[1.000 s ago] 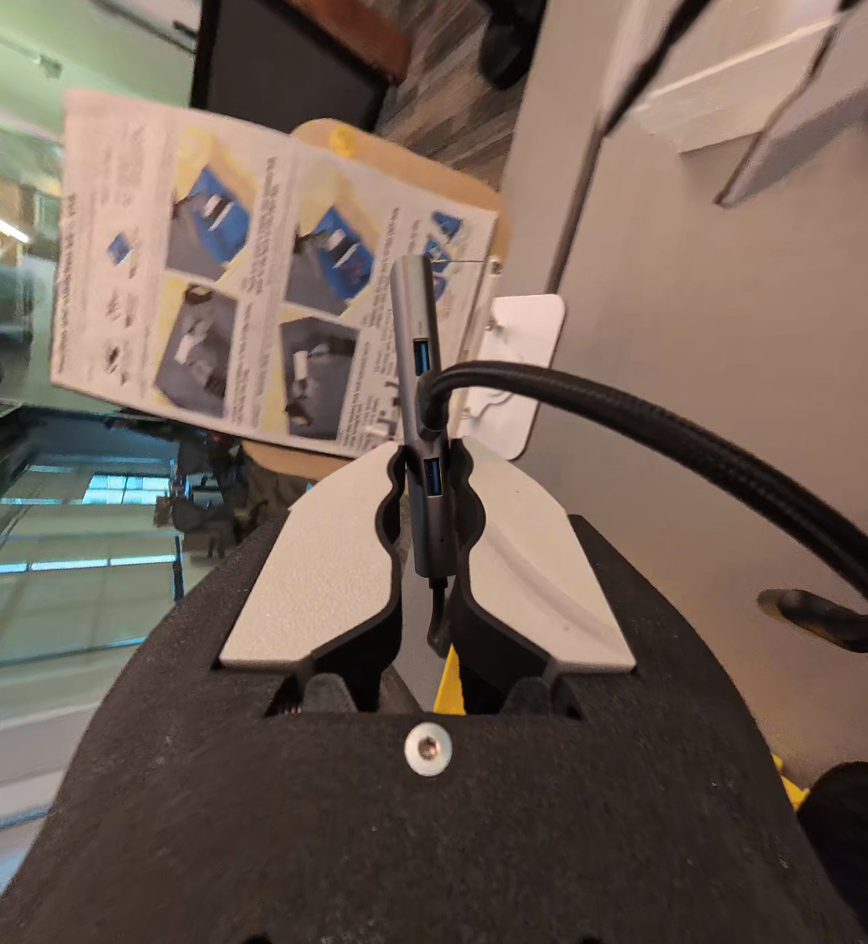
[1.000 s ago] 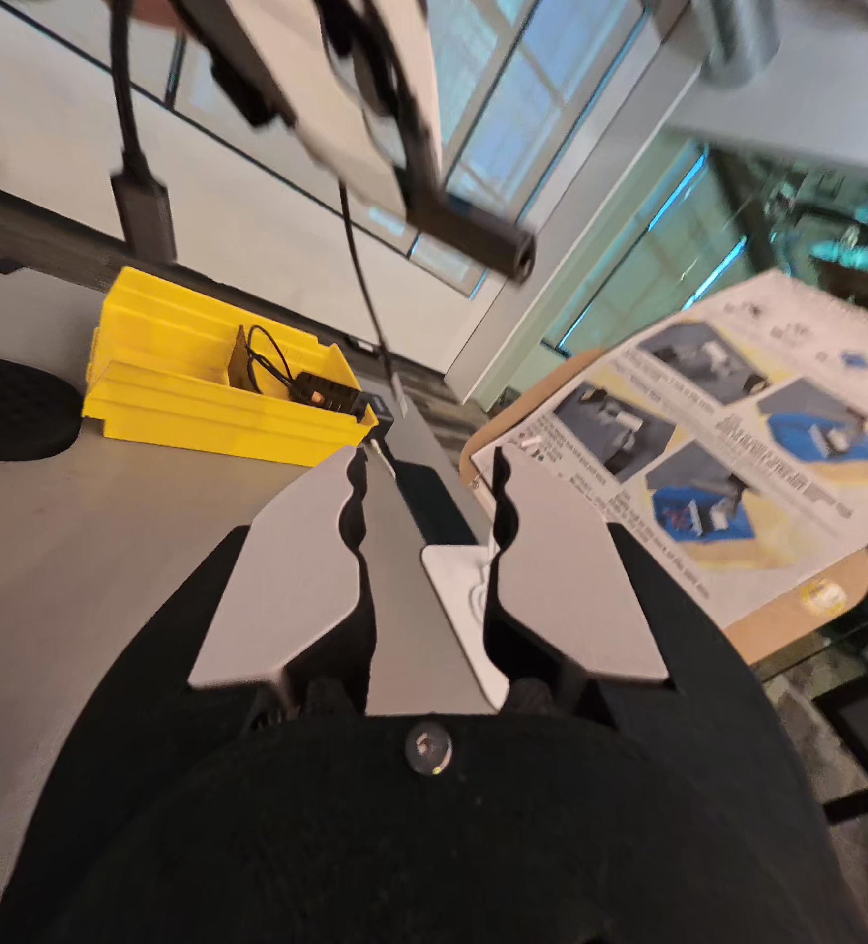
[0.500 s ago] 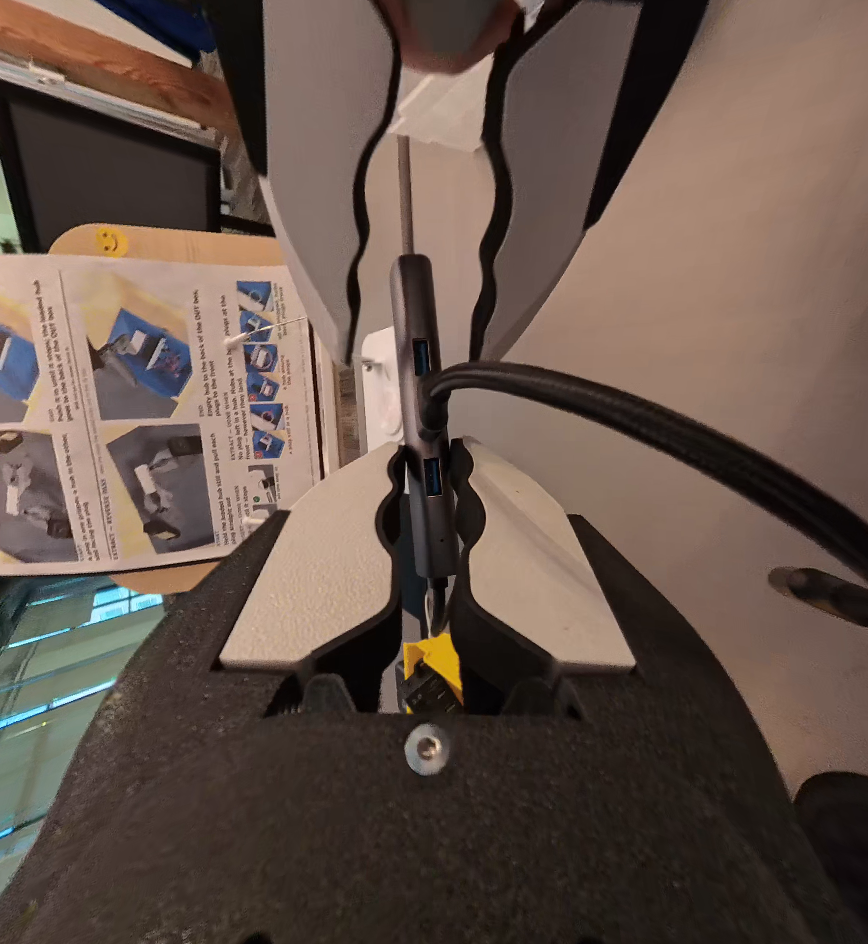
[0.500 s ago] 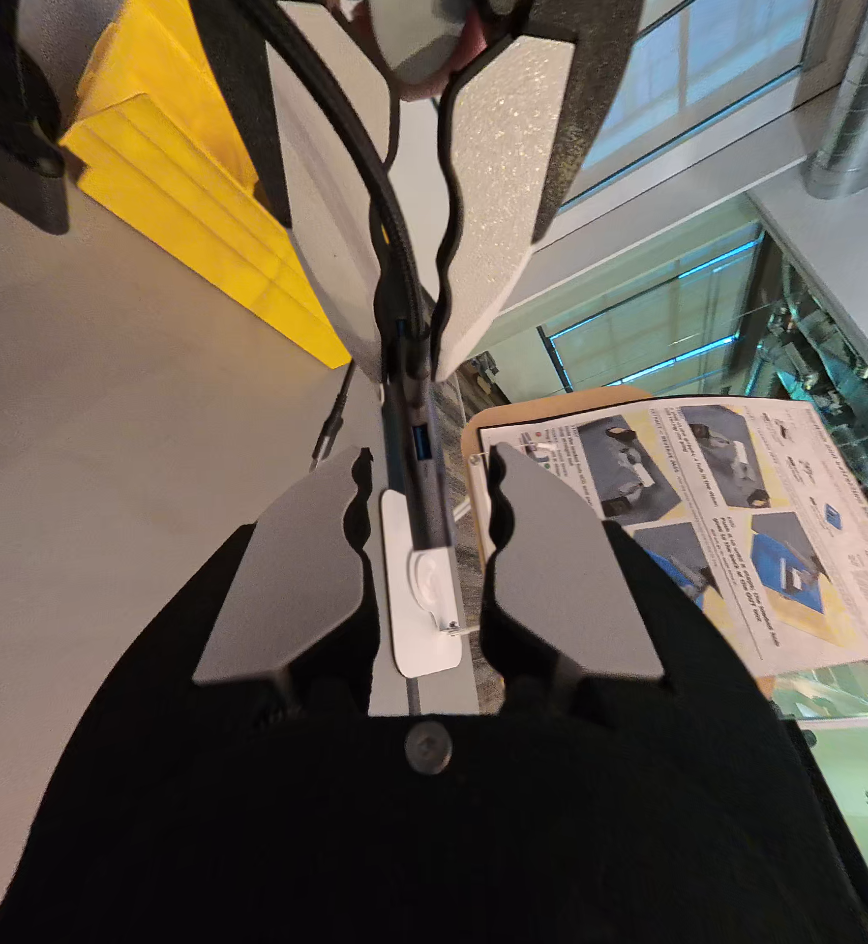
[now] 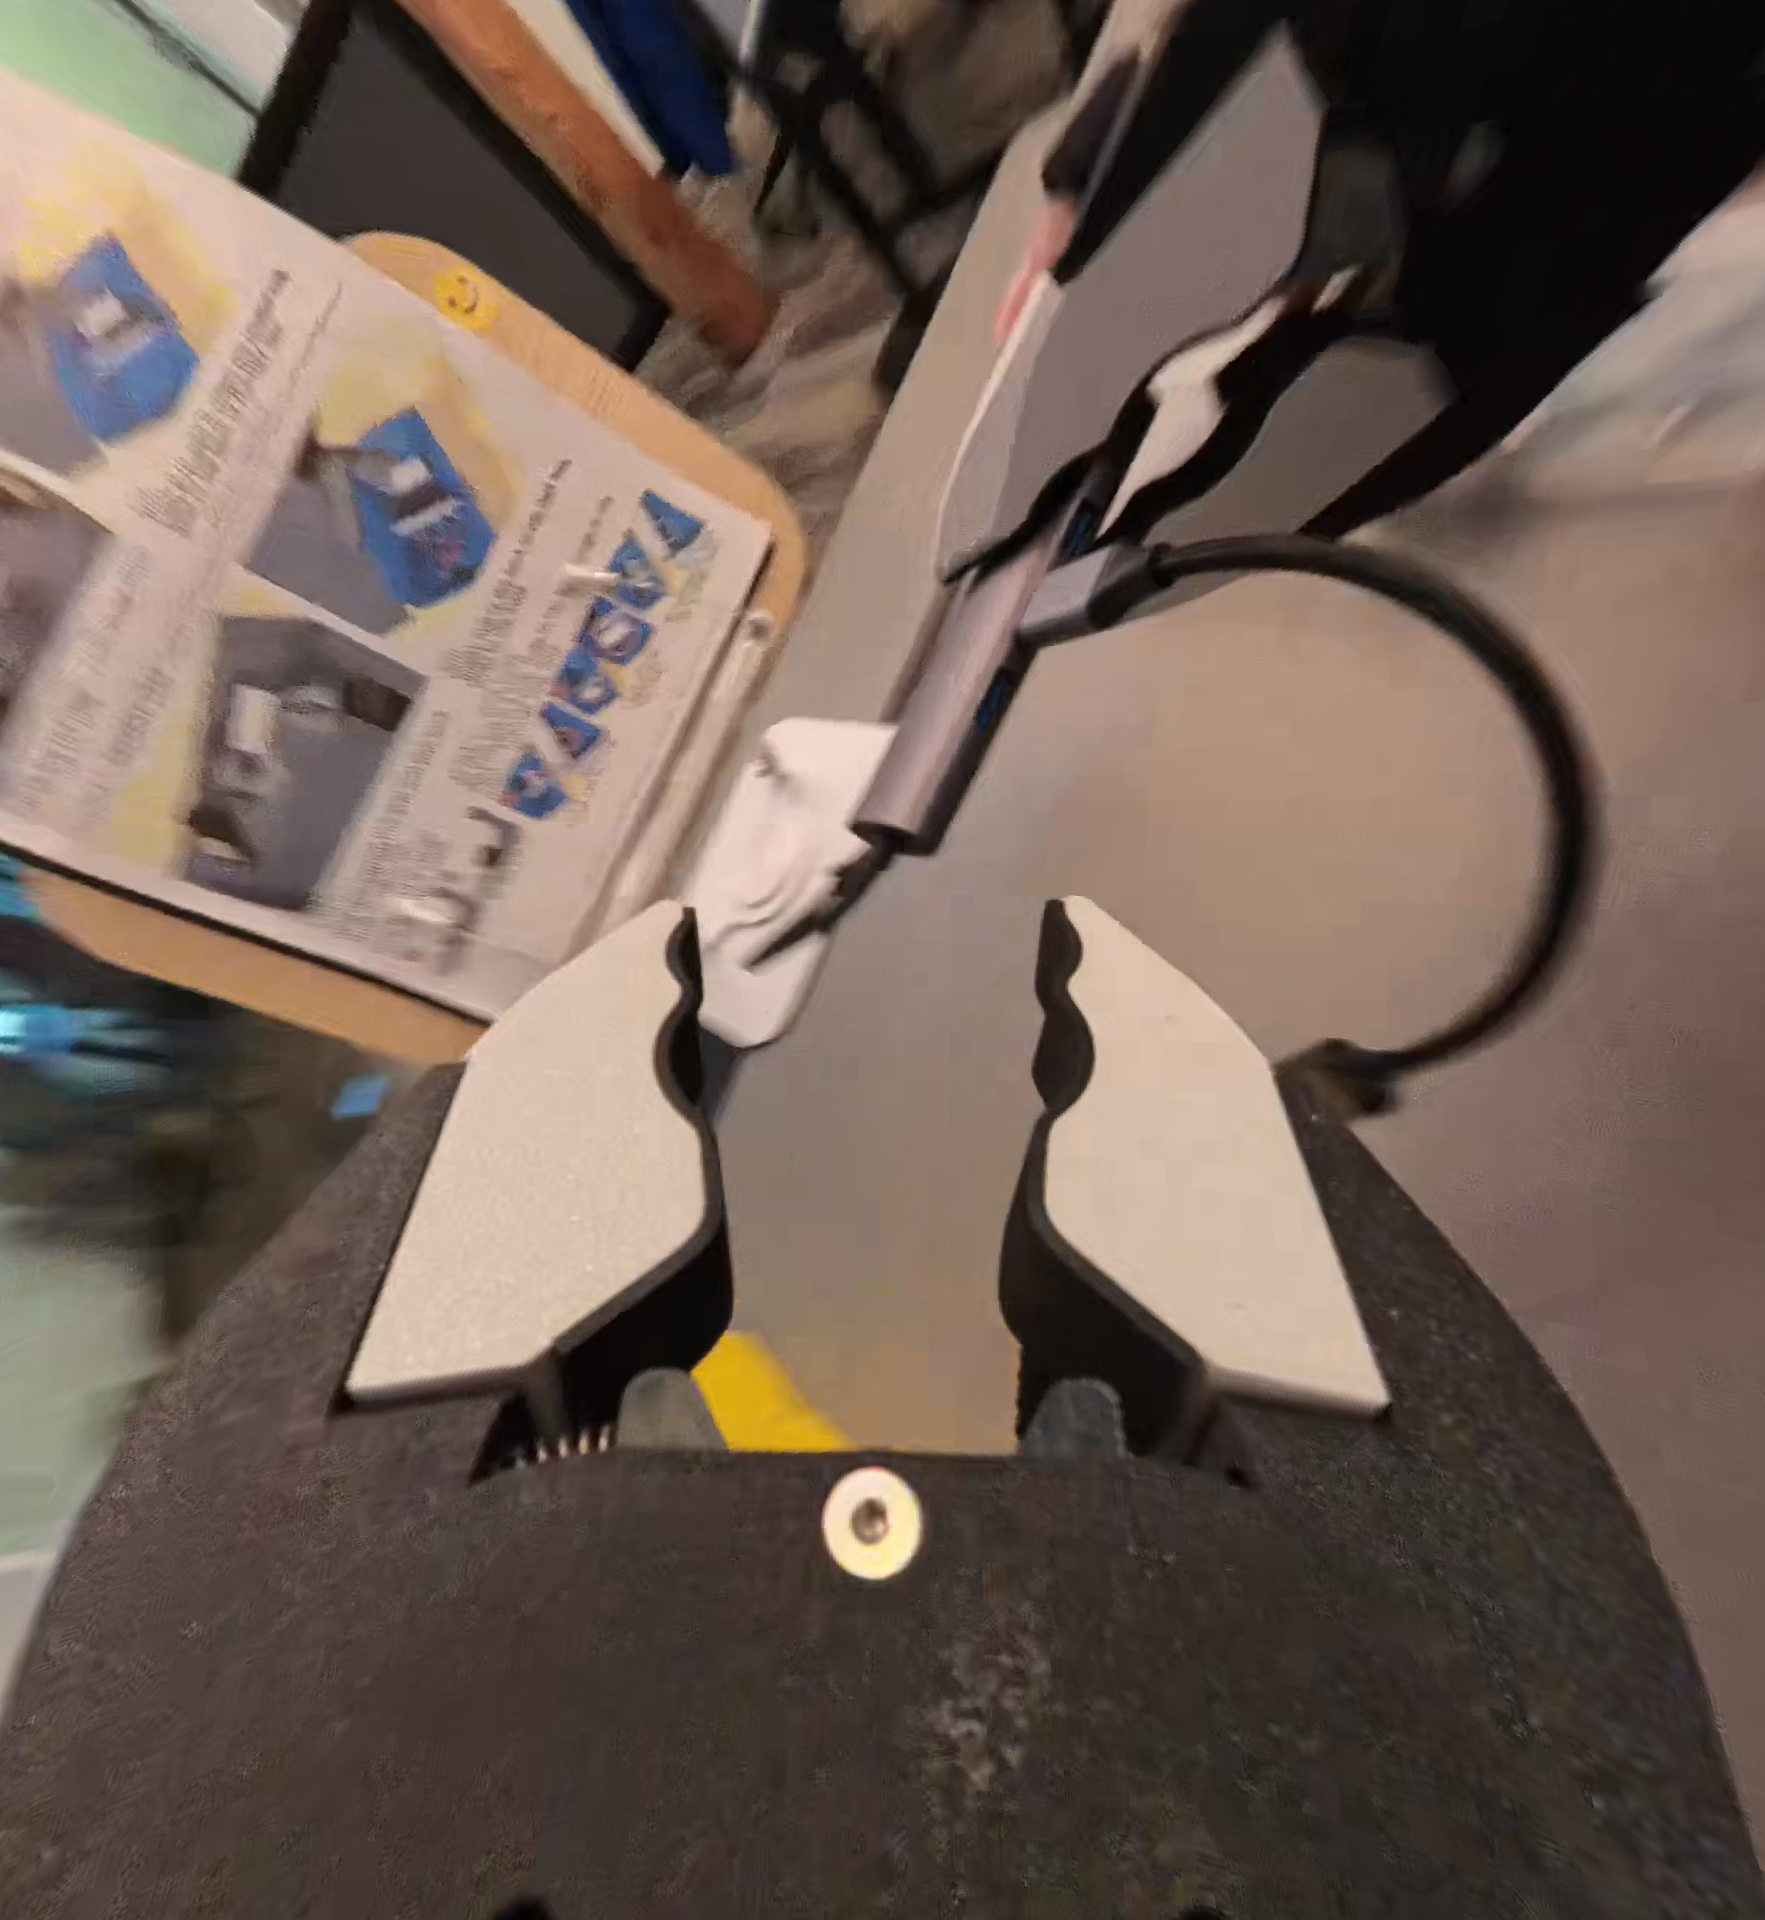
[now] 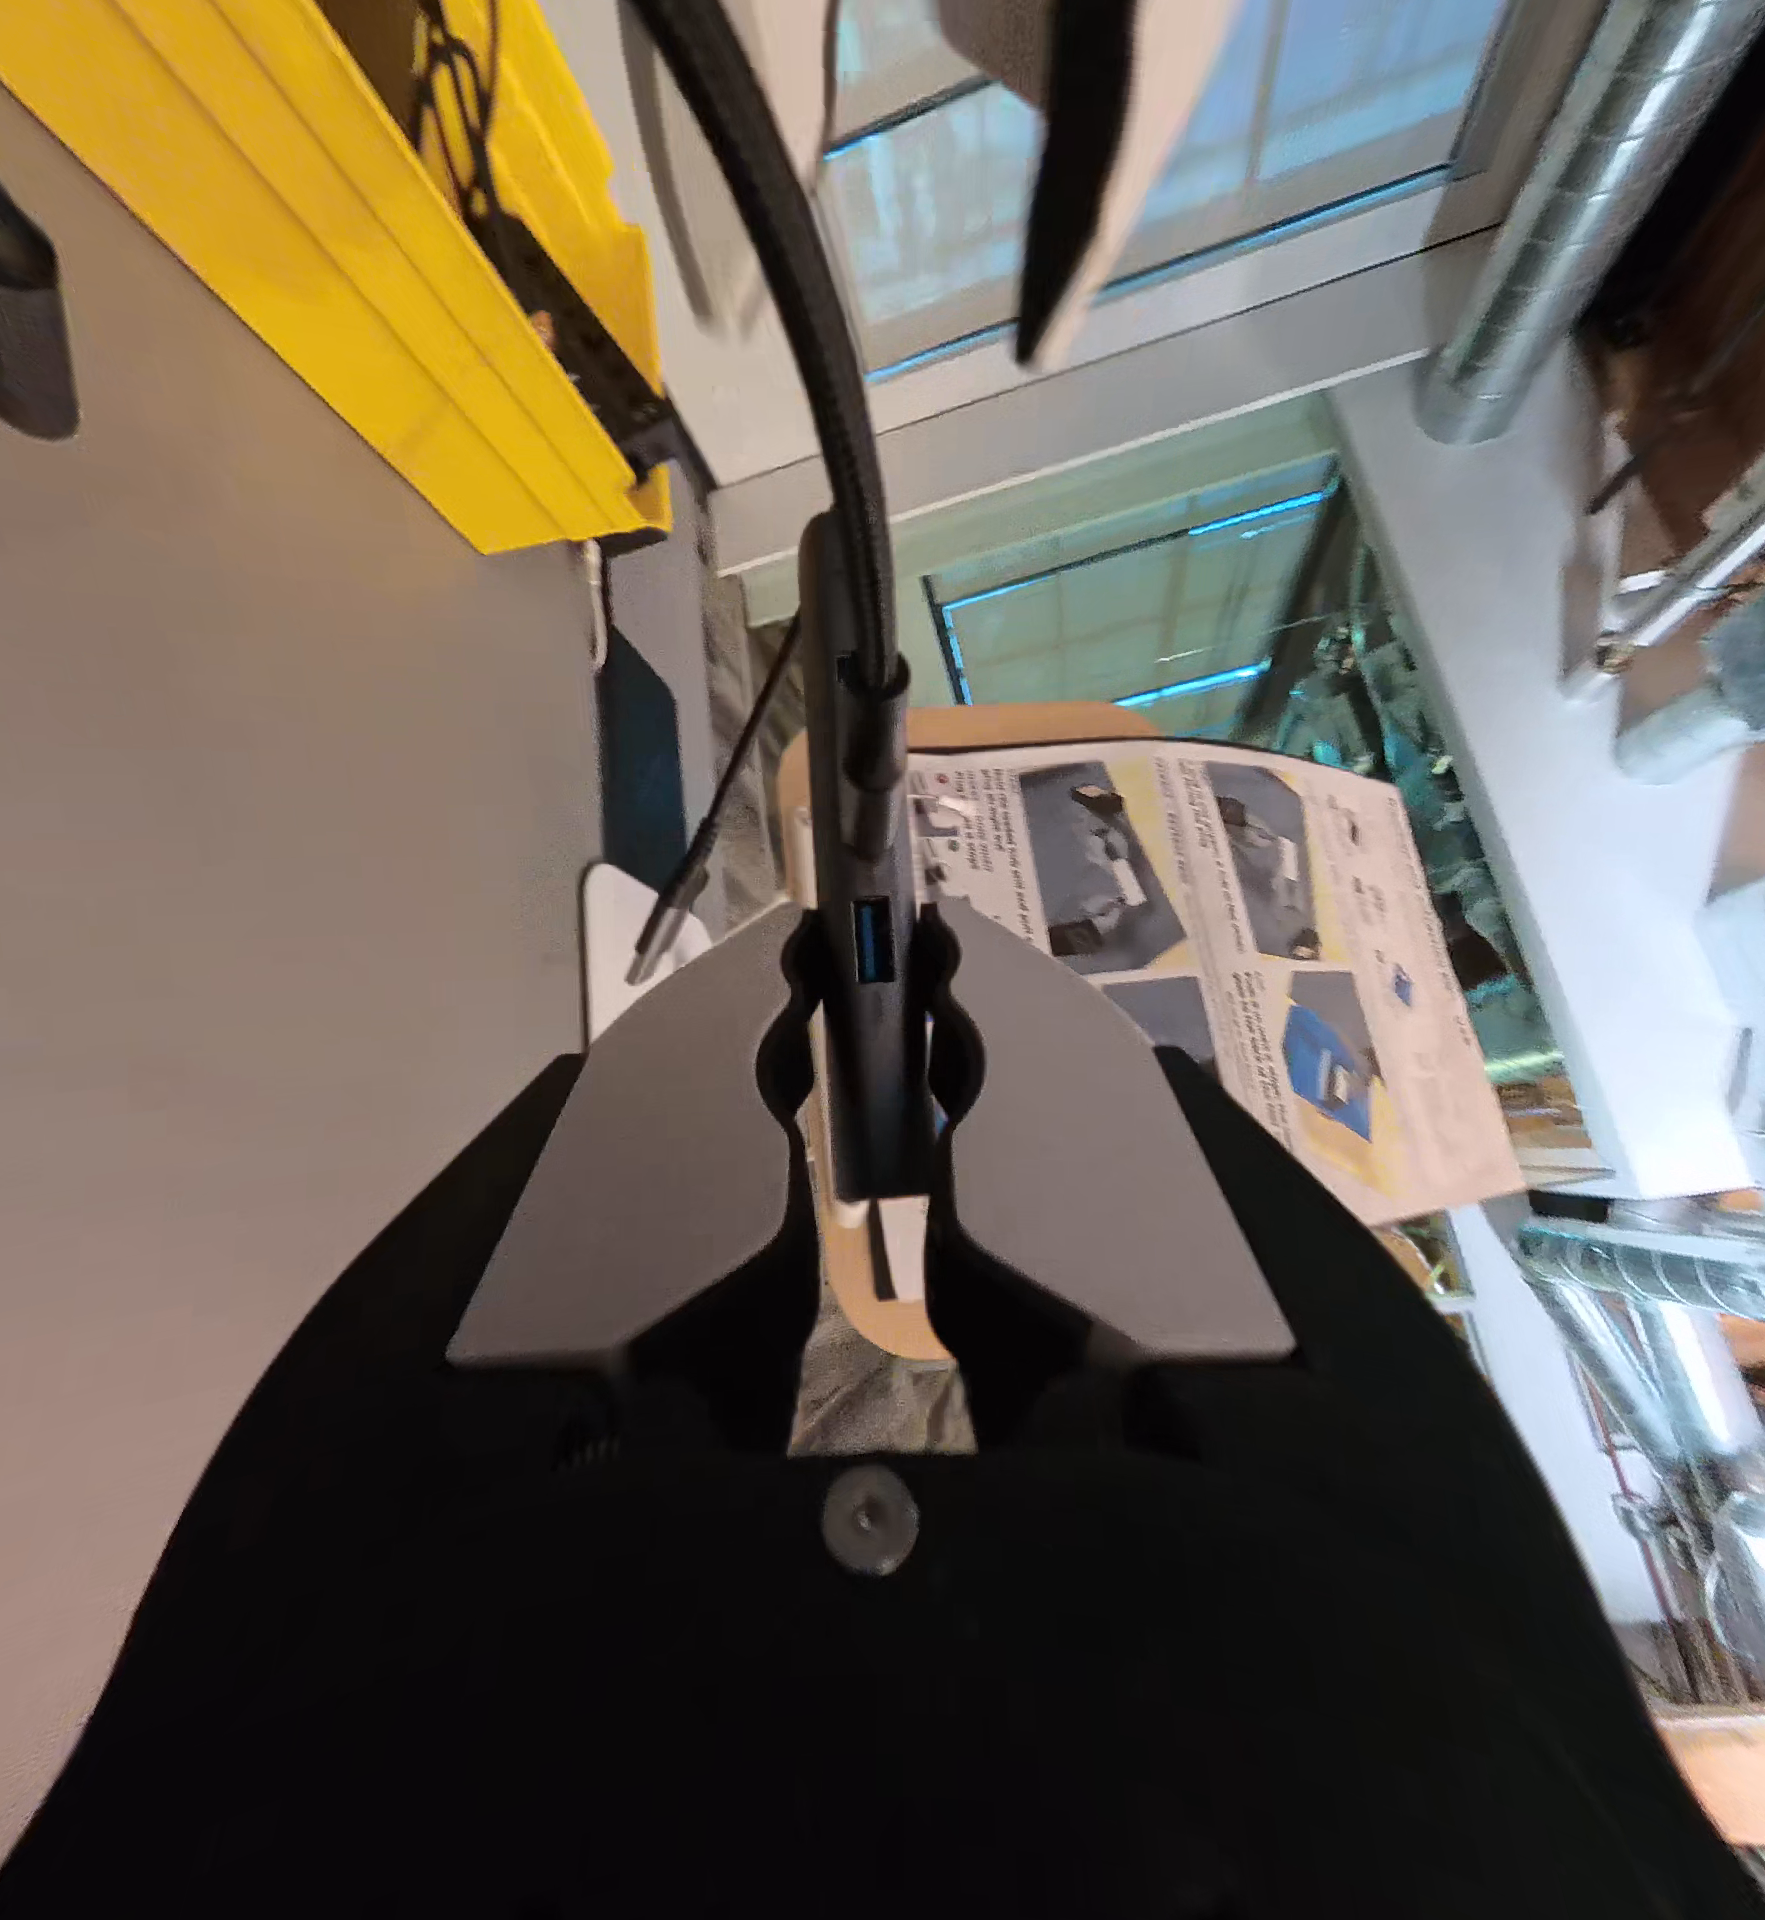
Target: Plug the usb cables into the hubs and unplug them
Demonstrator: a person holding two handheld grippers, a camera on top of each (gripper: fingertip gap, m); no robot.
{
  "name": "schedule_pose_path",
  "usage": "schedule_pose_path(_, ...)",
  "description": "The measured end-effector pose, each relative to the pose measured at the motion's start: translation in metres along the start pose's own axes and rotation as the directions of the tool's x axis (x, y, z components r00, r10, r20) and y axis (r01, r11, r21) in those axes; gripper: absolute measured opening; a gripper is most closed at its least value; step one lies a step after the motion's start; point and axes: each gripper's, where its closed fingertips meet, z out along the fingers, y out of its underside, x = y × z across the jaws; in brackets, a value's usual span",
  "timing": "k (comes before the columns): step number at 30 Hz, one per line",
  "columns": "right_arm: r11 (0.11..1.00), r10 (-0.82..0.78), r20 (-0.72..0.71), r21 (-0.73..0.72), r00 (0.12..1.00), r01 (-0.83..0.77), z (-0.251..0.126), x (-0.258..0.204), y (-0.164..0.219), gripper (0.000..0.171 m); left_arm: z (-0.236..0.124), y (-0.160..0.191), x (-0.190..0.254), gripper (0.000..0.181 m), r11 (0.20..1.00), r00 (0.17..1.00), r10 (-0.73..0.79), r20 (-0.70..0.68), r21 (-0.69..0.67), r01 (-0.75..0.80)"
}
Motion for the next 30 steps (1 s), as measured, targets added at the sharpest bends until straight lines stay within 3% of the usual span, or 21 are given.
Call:
schedule_pose_path(3, 0.999, -0.016, -0.063, 0.029, 0.998, 0.018, -0.005, 0.009, 0.003, 0.019, -0.015, -0.004, 0.008, 0.061, 0.964, 0.960, -0.219, -0.175, 0.114, 0.240)
schedule_pose_path(6, 0.997, -0.034, -0.106, 0.059, 0.994, 0.040, -0.009, 0.014, -0.004, 0.019, -0.010, -0.003, -0.001, 0.063, 0.954, 0.954, -0.236, -0.186, 0.144, 0.264)
schedule_pose_path(9, 0.992, -0.085, -0.152, 0.076, 0.985, 0.098, -0.010, 0.016, -0.014, 0.019, -0.007, -0.018, 0.000, 0.059, 0.928, 0.913, -0.275, -0.302, 0.164, 0.334)
schedule_pose_path(15, 0.981, -0.152, -0.202, 0.086, 0.968, 0.172, -0.010, 0.015, -0.024, 0.019, 0.015, -0.029, 0.012, 0.060, 0.930, 0.861, -0.279, -0.426, 0.103, 0.353)
schedule_pose_path(21, 0.977, -0.189, -0.247, 0.054, 0.950, 0.208, -0.009, 0.016, -0.018, 0.019, 0.038, -0.022, 0.003, 0.061, 0.925, 0.880, -0.270, -0.390, 0.147, 0.349)
schedule_pose_path(25, 0.970, -0.200, -0.247, 0.089, 0.948, 0.228, -0.010, 0.013, -0.023, 0.019, 0.038, -0.020, 0.006, 0.071, 0.930, 0.869, -0.241, -0.432, 0.154, 0.334)
schedule_pose_path(30, 0.958, -0.236, -0.246, 0.105, 0.940, 0.268, -0.011, 0.010, -0.031, 0.019, 0.035, -0.016, 0.022, 0.062, 0.933, 0.814, -0.197, -0.546, 0.151, 0.327)
